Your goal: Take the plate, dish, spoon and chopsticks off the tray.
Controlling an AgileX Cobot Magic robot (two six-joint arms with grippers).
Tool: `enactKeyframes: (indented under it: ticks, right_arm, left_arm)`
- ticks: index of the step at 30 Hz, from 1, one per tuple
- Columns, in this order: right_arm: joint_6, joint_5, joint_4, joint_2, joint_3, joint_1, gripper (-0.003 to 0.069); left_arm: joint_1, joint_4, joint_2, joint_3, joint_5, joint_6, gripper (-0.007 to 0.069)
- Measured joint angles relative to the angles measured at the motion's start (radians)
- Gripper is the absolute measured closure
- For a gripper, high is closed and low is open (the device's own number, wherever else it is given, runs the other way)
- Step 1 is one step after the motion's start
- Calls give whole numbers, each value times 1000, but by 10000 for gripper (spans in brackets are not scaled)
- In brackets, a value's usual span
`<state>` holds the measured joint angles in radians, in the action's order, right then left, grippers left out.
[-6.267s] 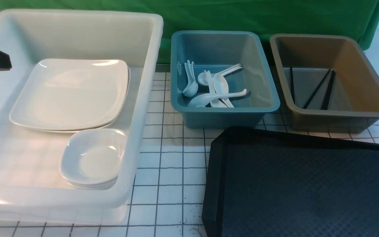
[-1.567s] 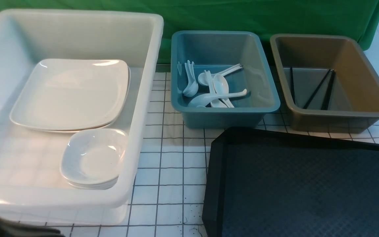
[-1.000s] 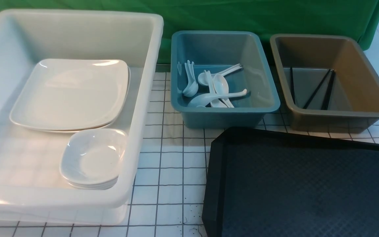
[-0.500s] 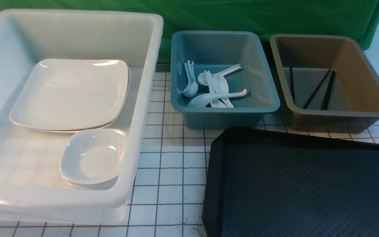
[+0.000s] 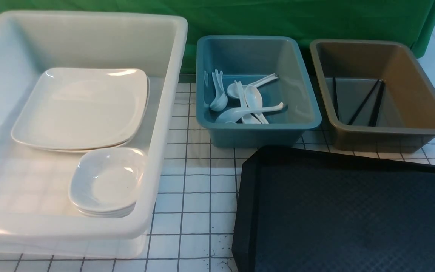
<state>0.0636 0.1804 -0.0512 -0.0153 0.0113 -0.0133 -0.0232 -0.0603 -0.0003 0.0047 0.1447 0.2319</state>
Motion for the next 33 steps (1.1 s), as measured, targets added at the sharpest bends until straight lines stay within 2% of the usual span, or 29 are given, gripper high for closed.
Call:
enactKeyframes:
  ticks: [5,12,33]
  right_arm:
    - [0,0,0,0,0,0,417]
    - [0,0,0,0,0,0,417]
    - [0,0,0,0,0,0,417]
  left_arm:
    - [9,-12,0,1,83,-46,624]
    - [80,2,0,1,92,-71,623]
    - [81,11,0,1,92,-73,621]
